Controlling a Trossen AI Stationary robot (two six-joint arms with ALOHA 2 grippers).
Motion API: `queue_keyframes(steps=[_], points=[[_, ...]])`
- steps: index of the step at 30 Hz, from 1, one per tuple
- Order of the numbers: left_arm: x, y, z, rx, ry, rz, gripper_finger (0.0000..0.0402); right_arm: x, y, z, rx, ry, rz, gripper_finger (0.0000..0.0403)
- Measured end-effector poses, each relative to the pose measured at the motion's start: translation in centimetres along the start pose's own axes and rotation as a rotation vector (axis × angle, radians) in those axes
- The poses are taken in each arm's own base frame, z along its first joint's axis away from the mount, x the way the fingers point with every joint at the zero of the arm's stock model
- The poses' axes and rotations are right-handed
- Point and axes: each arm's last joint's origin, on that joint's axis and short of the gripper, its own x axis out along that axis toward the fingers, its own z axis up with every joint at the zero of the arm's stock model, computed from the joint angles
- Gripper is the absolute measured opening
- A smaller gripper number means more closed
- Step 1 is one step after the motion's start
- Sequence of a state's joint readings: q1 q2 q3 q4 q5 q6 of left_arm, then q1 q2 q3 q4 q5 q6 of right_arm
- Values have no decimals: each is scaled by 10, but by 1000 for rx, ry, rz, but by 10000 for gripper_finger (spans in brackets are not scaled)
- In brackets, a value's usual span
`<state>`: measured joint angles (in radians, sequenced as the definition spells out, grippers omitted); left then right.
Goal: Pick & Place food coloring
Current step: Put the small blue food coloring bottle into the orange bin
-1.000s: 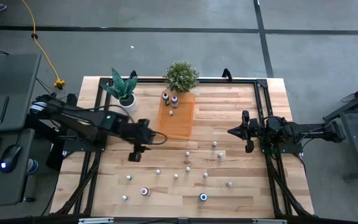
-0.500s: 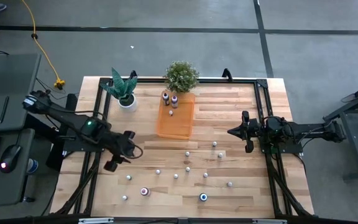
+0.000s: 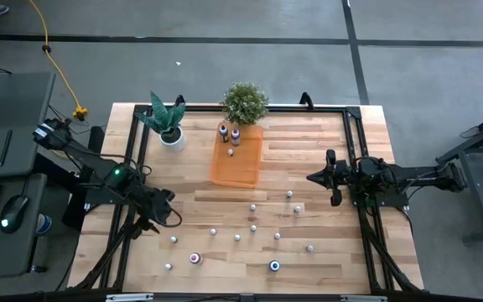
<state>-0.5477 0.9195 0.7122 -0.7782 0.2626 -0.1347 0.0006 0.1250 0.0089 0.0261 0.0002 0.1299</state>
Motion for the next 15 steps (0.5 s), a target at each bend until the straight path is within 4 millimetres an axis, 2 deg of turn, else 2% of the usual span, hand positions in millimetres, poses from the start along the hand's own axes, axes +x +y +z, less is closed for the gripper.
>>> queue_keyframes(steps=[10, 15], points=[[25, -7, -12, 80, -30, -54, 143, 0, 0, 0, 0, 0, 0, 0], [27, -6, -12, 67, -60, -2, 143, 0, 0, 0, 0, 0, 0, 0]])
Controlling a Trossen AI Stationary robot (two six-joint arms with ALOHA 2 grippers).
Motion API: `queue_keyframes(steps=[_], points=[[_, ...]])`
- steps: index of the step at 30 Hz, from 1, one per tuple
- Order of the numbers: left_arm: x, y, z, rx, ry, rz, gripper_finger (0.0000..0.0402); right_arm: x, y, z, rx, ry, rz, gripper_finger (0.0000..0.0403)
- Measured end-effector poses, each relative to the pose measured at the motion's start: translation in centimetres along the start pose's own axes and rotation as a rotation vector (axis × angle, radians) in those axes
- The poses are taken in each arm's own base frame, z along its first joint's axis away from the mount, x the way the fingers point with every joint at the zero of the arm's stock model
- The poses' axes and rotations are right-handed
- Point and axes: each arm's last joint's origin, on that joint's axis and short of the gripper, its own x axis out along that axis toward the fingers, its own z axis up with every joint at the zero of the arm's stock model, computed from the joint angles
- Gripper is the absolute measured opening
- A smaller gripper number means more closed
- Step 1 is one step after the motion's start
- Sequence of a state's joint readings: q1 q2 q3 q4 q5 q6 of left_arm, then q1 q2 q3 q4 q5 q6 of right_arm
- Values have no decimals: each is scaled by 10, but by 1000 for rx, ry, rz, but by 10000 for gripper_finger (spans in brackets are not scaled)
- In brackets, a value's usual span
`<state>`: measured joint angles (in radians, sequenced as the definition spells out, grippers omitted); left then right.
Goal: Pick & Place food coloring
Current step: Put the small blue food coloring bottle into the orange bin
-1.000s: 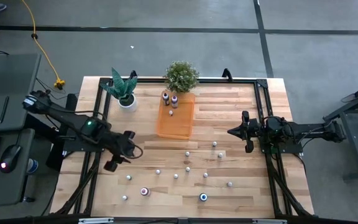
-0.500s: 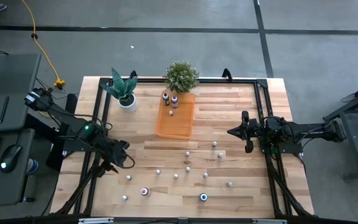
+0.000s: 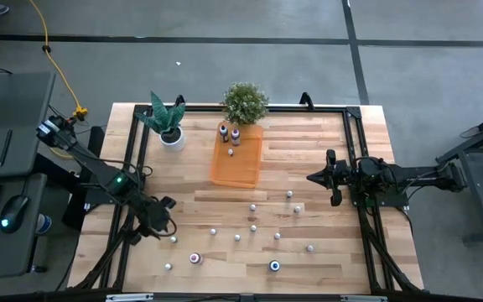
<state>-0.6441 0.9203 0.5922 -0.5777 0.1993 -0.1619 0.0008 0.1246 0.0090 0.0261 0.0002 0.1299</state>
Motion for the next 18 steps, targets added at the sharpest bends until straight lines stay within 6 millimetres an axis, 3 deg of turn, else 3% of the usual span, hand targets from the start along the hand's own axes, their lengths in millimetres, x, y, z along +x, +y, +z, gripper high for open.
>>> queue_keyframes(steps=[5, 18], points=[[0, 4, 0, 0, -14, 124, 143, 0, 0, 0, 0, 0, 0, 0], [14, -3, -1, 90, 61, 72, 155, 0, 0, 0, 0, 0, 0, 0]])
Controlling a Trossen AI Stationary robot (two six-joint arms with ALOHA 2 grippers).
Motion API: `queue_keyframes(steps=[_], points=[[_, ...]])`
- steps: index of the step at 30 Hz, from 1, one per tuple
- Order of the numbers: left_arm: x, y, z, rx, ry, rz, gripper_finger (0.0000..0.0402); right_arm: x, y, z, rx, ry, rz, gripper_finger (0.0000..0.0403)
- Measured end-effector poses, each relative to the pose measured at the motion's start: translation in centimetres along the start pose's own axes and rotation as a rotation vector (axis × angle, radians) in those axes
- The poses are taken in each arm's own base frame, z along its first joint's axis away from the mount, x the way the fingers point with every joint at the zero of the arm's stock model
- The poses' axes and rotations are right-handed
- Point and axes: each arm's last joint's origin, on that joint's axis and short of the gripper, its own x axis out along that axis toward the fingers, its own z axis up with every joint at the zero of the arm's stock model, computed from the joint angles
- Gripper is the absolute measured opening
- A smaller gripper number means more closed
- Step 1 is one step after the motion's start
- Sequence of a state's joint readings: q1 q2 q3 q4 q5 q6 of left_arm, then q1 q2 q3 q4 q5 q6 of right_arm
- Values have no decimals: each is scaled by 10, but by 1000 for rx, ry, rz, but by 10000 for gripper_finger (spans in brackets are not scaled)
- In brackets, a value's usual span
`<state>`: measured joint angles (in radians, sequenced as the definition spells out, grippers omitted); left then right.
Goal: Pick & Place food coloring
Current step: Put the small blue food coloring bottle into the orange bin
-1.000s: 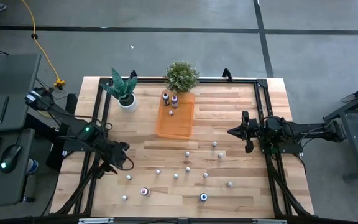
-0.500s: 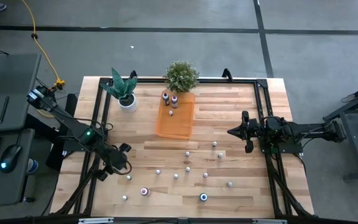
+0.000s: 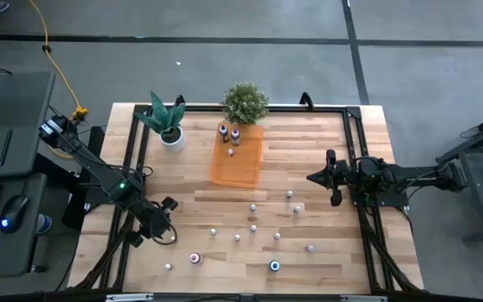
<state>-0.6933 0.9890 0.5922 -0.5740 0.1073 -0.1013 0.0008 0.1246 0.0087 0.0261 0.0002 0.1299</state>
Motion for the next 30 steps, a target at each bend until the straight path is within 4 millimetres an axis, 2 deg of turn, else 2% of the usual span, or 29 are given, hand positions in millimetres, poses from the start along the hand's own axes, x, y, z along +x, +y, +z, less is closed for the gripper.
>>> queue_keyframes(steps=[9, 16, 24, 30], points=[[1, -1, 1, 8, -10, 33, 228, 0, 0, 0, 0, -1, 0, 0], [18, -11, 1, 50, 56, 28, 232, 0, 0, 0, 0, 0, 0, 0], [30, -10, 10, 52, 54, 93, 232, 0, 0, 0, 0, 0, 0, 0], [36, -9, 16, 75, 127, 122, 232, 0, 0, 0, 0, 0, 0, 0]])
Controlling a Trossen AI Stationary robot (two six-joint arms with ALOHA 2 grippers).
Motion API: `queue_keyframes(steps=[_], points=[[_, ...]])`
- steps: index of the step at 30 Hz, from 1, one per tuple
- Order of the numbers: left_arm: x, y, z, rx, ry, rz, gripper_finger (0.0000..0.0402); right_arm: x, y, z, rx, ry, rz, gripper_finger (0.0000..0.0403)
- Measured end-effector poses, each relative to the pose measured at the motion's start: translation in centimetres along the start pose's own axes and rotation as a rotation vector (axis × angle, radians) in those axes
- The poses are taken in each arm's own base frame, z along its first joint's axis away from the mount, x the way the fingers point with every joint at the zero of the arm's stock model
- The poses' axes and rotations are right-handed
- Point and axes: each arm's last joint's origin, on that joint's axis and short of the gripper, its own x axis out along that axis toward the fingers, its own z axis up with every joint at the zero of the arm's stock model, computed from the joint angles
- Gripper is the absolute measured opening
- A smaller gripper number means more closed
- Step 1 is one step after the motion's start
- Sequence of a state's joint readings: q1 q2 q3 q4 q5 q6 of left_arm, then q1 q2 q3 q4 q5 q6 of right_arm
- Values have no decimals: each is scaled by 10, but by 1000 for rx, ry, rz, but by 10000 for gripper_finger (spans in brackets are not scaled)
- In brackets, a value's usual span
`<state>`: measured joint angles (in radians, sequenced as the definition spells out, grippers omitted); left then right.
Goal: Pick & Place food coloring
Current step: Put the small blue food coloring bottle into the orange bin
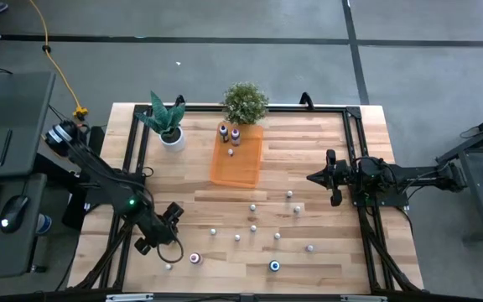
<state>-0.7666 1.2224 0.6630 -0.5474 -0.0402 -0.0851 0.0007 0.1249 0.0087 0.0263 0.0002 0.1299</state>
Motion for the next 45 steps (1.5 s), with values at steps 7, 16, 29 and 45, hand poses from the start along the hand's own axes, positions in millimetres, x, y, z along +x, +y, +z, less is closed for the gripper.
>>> queue_keyframes(steps=[7, 16, 29, 45], points=[[10, -1, 1, 0, 48, 1, 232, 0, 0, 0, 0, 0, 0, 0], [12, -1, 3, -49, 39, 1, 232, 0, 0, 0, 0, 0, 0, 0], [16, -1, 4, -53, 47, 2, 232, 0, 0, 0, 0, 0, 0, 0], [18, -1, 4, -79, 49, -4, 146, 0, 0, 0, 0, 0, 0, 0]])
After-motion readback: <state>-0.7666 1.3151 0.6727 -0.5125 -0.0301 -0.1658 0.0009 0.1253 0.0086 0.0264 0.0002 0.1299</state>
